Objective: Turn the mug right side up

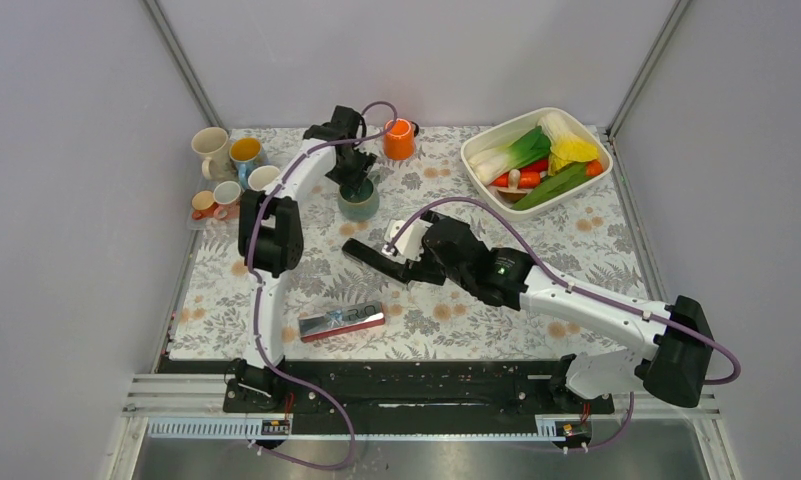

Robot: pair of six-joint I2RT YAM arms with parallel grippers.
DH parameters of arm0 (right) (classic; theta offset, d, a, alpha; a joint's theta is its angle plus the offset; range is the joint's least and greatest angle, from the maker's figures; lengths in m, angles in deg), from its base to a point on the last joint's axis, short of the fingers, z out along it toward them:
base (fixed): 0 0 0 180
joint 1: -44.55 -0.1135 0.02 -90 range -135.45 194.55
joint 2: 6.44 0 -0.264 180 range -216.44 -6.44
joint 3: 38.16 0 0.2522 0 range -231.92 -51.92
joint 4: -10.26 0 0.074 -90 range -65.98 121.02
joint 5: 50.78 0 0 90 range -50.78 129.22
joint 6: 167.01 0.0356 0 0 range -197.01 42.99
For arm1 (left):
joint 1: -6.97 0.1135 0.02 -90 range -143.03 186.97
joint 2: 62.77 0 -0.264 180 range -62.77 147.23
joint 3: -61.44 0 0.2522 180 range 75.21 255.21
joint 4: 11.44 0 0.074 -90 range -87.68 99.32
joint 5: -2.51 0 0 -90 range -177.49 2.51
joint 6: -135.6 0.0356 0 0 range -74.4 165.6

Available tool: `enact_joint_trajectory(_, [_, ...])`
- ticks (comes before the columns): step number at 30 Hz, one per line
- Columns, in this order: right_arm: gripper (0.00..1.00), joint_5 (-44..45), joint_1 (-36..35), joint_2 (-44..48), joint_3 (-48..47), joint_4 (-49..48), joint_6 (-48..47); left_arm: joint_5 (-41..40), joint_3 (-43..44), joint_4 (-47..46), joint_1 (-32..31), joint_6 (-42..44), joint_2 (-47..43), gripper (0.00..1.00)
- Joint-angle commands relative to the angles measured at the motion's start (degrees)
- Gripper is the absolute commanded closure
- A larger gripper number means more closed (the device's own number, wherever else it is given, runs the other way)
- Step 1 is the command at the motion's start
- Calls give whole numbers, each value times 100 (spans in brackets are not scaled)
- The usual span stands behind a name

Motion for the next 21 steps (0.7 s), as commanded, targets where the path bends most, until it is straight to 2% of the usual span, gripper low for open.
enact_joint_trajectory(1, [13,132,59,229,-11,-174,105,-310,182,8,12,123,312,50])
enact_joint_trajectory(3, [13,161,69,254,-23,-179,102,-311,132,-11,14,104,332,68])
enact_joint_trajectory(4, [13,162,77,253,-25,-176,100,-273,109,-24,27,86,317,80])
enact_joint_trajectory(5, [13,168,85,250,-23,-181,102,-241,100,-36,36,50,298,96])
enact_joint_trajectory(6, [13,170,87,246,-23,-174,102,-199,99,-46,51,11,255,100])
enact_joint_trajectory(12, [13,170,89,151,-116,-140,76,92,540,-237,380,-680,48,100])
enact_joint_trajectory(17, [13,176,94,68,-266,2,75,-689,958,-898,785,-1250,50,100])
enact_joint_trajectory(21, [13,226,96,11,-288,50,103,-1135,1130,-1399,1009,-1234,177,100])
